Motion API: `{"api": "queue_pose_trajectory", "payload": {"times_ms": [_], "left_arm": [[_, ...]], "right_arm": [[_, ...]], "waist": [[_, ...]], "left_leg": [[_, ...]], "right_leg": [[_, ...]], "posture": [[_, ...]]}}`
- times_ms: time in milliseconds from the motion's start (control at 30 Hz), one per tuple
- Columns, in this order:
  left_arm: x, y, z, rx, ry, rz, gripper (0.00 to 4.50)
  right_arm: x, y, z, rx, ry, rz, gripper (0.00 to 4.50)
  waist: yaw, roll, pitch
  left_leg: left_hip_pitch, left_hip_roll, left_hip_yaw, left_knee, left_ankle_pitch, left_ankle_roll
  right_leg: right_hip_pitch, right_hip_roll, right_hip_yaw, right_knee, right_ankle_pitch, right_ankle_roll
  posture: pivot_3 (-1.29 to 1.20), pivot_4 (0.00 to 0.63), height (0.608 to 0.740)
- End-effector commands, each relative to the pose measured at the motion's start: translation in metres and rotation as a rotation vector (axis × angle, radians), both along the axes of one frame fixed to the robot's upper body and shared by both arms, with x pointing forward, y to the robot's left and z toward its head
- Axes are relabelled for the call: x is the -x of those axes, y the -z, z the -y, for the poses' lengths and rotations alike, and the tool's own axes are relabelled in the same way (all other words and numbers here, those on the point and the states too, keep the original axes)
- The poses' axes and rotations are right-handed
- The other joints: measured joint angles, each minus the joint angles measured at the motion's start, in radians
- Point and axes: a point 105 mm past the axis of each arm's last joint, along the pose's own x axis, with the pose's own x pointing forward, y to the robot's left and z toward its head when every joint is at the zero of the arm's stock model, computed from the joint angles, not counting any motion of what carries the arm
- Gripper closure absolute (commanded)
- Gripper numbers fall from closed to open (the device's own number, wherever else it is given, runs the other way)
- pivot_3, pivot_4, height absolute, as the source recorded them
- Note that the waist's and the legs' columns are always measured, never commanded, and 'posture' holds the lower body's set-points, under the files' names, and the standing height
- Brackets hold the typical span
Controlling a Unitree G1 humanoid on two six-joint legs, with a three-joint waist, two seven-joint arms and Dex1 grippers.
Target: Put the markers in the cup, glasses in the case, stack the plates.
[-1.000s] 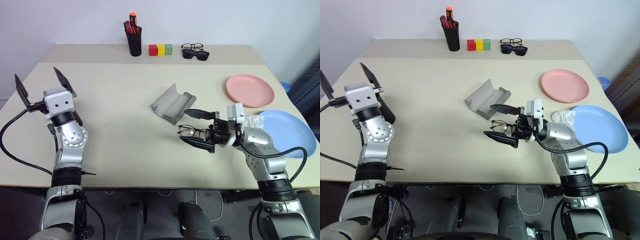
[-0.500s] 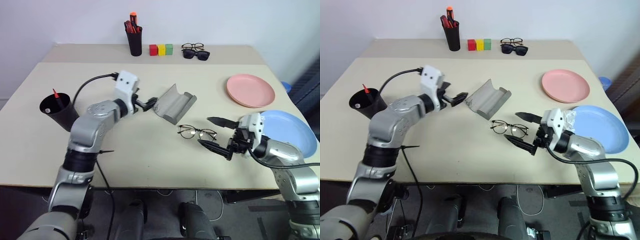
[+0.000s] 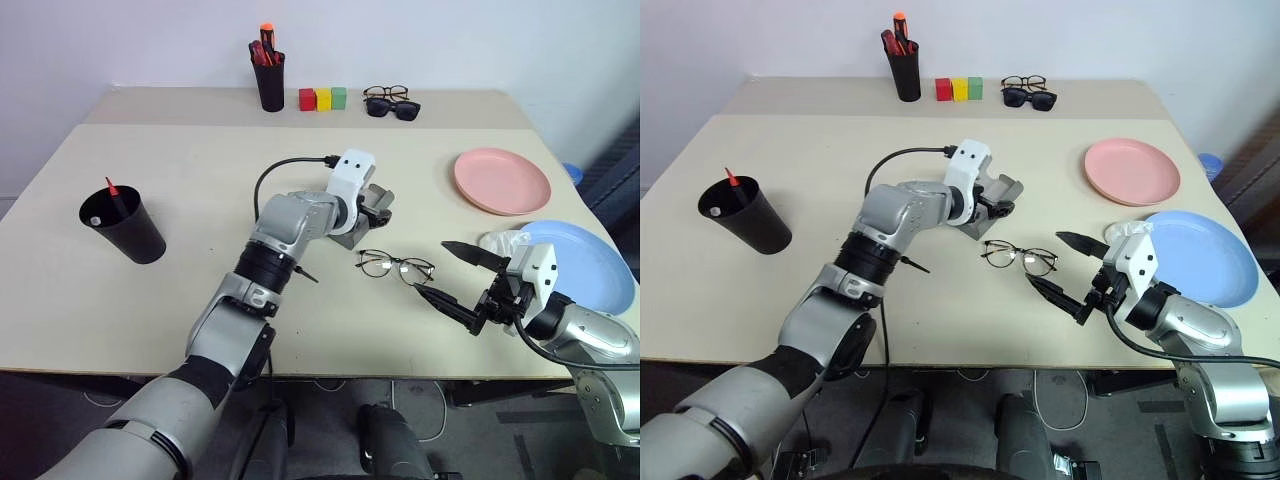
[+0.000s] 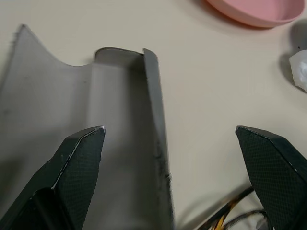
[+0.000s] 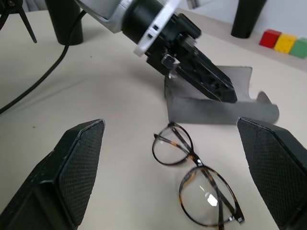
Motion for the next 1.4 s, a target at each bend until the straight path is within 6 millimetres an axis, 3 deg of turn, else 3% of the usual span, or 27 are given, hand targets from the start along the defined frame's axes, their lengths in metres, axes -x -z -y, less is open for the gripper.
{"api": "queue_pose_trajectory", "payload": {"times_ms": [33, 267, 433, 567, 700, 833, 933, 1200, 1400], "left_arm": [[-0.005, -0.006, 0.013, -0.026, -0.003, 0.038, 0.88], [-0.009, 0.008, 0.015, -0.085, -0.012, 0.012, 4.43], [-0.012, 0.010, 0.010, -0.103, 0.014, 0.027, 4.48], [-0.002, 0.008, 0.006, -0.122, 0.173, 0.045, 4.48], [0.027, 0.024, -0.015, -0.221, 0.452, 0.048, 4.48], [0.038, 0.039, -0.043, -0.301, 0.522, 0.040, 4.48], [0.048, 0.040, -0.050, -0.305, 0.571, 0.026, 4.48], [0.080, 0.034, -0.015, -0.239, 0.720, 0.041, 4.48], [0.078, 0.029, 0.001, -0.219, 0.691, 0.055, 4.48]], "right_arm": [[0.004, -0.012, 0.002, 0.005, 0.010, 0.064, 0.00], [0.007, -0.012, 0.004, 0.005, 0.033, 0.076, 0.00], [0.008, -0.011, 0.006, 0.006, 0.044, 0.080, 0.00], [0.007, -0.011, 0.005, 0.006, 0.048, 0.085, 0.00], [0.005, -0.010, 0.004, 0.007, 0.047, 0.088, 0.00], [0.004, -0.010, 0.000, 0.001, 0.040, 0.091, 0.00], [0.005, -0.010, 0.000, 0.000, 0.039, 0.091, 0.00], [0.005, -0.010, 0.000, -0.003, 0.046, 0.092, 0.00], [0.004, -0.011, -0.001, -0.002, 0.046, 0.098, 0.00]], "waist": [[0.001, 0.000, 0.000], [0.000, -0.001, 0.001], [0.001, -0.001, 0.001], [-0.001, -0.001, 0.001], [-0.009, 0.001, 0.000], [-0.003, 0.001, 0.000], [-0.002, 0.001, 0.000], [0.003, 0.001, 0.000], [-0.002, 0.001, 0.000]], "left_leg": [[0.000, 0.000, 0.000, 0.000, 0.000, 0.000], [0.000, 0.000, 0.000, 0.000, 0.000, 0.000], [0.000, 0.000, 0.000, 0.000, 0.000, 0.000], [0.000, 0.000, 0.000, 0.000, 0.000, 0.000], [0.000, 0.000, 0.000, -0.002, 0.000, 0.000], [0.000, 0.001, 0.000, -0.002, 0.000, 0.000], [0.000, 0.001, 0.000, 0.000, 0.000, 0.000], [-0.001, 0.000, 0.000, 0.000, 0.000, 0.000], [-0.001, 0.000, 0.000, 0.001, 0.000, 0.000]], "right_leg": [[0.000, 0.000, 0.000, 0.000, 0.000, 0.000], [0.000, 0.000, 0.000, 0.000, 0.000, 0.000], [0.000, 0.000, 0.000, -0.001, 0.000, 0.000], [0.000, 0.000, 0.000, -0.001, 0.000, 0.000], [-0.001, 0.000, 0.000, -0.001, 0.003, -0.004], [-0.001, 0.000, 0.000, 0.000, 0.002, -0.005], [0.000, 0.000, 0.000, 0.000, 0.003, -0.005], [0.000, -0.001, 0.000, -0.001, 0.002, -0.005], [0.000, 0.000, 0.000, 0.000, 0.002, -0.005]], "posture": [[0.00, 0.150, 0.740], [0.00, 0.150, 0.740], [0.00, 0.150, 0.740], [0.00, 0.150, 0.740], [0.00, 0.150, 0.740], [0.00, 0.150, 0.740], [0.00, 0.150, 0.740], [0.00, 0.150, 0.740], [0.00, 0.150, 0.740]]}}
